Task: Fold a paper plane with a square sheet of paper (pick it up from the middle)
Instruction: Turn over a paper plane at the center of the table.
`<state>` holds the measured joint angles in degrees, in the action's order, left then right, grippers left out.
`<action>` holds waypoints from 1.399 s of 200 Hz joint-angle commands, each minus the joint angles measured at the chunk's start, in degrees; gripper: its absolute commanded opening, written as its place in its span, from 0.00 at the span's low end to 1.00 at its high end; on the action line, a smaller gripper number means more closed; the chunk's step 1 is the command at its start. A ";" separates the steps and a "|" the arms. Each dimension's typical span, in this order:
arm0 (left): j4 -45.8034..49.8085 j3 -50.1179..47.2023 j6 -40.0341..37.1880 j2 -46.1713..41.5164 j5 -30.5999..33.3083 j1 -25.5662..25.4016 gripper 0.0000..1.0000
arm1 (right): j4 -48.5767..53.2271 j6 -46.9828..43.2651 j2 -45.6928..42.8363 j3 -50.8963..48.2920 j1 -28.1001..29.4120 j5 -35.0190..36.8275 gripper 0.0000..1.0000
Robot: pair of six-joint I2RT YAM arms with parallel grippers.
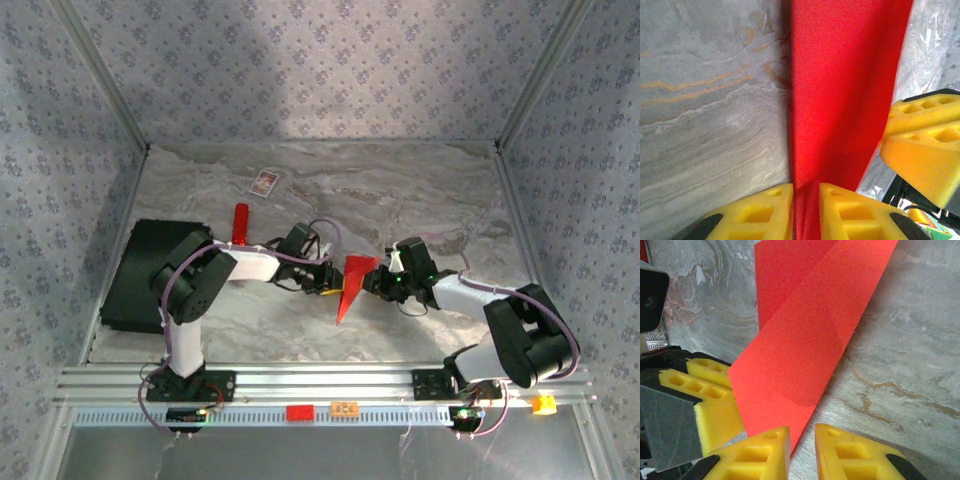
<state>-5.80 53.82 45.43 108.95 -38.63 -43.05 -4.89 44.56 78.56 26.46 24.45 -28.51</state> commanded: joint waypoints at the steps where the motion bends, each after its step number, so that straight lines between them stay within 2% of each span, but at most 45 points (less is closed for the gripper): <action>1: 3.83 1.32 -2.44 0.82 1.11 -0.81 0.20 | 0.72 -0.54 0.54 0.26 0.54 -1.10 0.22; 160: 5.73 3.72 -3.74 2.36 -3.83 -2.04 0.27 | -1.43 -1.02 4.09 0.48 1.48 -4.31 0.20; 280: 5.81 4.10 -5.11 2.76 -6.45 -2.58 0.27 | -3.16 -0.35 5.28 0.24 1.50 -4.45 0.20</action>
<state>-1.37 56.97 41.95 110.45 -42.41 -44.60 -7.51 44.14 83.02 26.46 25.56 -32.34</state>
